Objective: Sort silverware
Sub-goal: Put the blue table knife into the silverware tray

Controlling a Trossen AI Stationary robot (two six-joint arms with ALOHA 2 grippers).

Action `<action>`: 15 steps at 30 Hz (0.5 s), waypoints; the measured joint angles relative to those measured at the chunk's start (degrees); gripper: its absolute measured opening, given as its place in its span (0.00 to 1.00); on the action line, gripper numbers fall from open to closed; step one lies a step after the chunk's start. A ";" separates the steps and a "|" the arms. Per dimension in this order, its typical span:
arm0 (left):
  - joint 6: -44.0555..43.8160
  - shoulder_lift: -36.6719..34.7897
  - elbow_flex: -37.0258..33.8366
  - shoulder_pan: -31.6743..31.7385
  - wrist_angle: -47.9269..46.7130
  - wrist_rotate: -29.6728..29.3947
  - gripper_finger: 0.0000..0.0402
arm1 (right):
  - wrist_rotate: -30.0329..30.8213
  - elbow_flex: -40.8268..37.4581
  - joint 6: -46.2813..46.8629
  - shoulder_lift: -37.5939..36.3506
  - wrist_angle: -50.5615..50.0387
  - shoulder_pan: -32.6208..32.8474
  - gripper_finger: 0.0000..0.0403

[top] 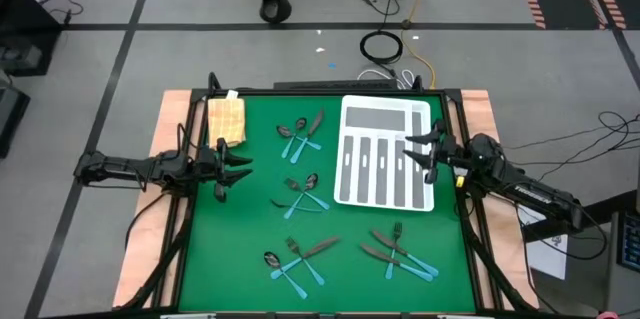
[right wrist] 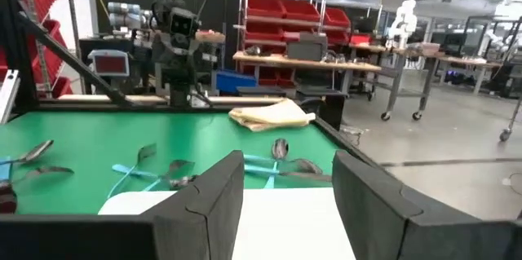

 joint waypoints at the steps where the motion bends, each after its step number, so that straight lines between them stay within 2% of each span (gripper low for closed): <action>1: 0.02 0.00 0.00 0.00 0.07 0.01 0.36 | -0.01 0.00 0.16 0.00 0.71 0.00 0.43; 3: -0.01 0.01 0.00 0.00 0.13 0.00 0.36 | -0.87 0.00 5.74 -0.04 1.17 0.11 0.43; 7: 0.01 0.01 0.01 0.00 0.05 0.00 0.36 | -6.18 0.00 24.56 -0.04 1.15 0.18 0.43; 10: 0.01 0.02 0.01 0.00 0.06 0.00 0.36 | -5.99 0.00 33.95 -0.02 2.43 0.15 0.43; 15: 0.01 0.02 0.00 0.00 0.08 -0.01 0.36 | -5.61 0.00 36.62 -0.02 2.63 0.13 0.43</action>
